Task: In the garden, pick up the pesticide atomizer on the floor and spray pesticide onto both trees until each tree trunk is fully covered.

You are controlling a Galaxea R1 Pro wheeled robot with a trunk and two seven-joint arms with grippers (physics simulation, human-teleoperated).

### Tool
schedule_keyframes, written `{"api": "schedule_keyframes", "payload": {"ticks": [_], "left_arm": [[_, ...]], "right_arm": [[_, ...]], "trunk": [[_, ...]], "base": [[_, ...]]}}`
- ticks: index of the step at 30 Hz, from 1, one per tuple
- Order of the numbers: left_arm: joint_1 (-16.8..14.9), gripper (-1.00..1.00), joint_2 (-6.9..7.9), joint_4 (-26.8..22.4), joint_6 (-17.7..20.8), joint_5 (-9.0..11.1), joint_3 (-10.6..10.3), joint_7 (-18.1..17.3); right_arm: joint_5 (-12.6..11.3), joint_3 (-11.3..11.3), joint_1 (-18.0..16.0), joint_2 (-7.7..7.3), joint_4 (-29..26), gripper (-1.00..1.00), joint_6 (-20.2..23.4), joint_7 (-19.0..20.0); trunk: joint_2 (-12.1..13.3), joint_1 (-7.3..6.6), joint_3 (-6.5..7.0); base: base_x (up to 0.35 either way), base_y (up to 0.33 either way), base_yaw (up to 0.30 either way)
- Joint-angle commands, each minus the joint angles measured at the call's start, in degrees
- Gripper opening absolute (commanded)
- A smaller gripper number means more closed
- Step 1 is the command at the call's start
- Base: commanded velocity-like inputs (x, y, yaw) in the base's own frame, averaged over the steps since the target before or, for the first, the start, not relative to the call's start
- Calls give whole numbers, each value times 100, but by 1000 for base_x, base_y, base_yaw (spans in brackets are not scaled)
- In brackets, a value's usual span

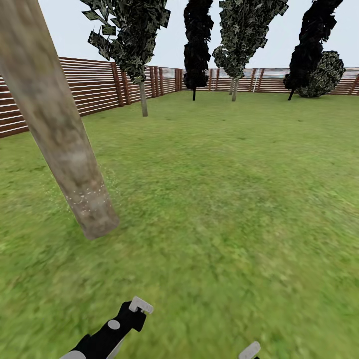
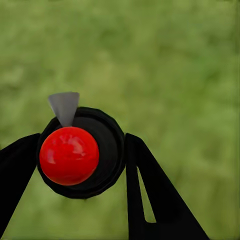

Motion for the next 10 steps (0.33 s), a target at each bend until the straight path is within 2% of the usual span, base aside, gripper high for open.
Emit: {"api": "schedule_keyframes", "payload": {"ticks": [1, 10], "left_arm": [[-4, -100, -7, 6, -18, 17, -11, -10], [-4, -100, -14, -23, -25, 20, -11, -26]], "right_arm": [[59, -48, -2, -1, 7, -100, -20, -9], [59, -48, -2, -1, 7, -100, -16, -9]], "trunk": [[-2, -1, -4], [-2, -1, -4]], "base": [[0, 0, 0], [0, 0, 0]]}}
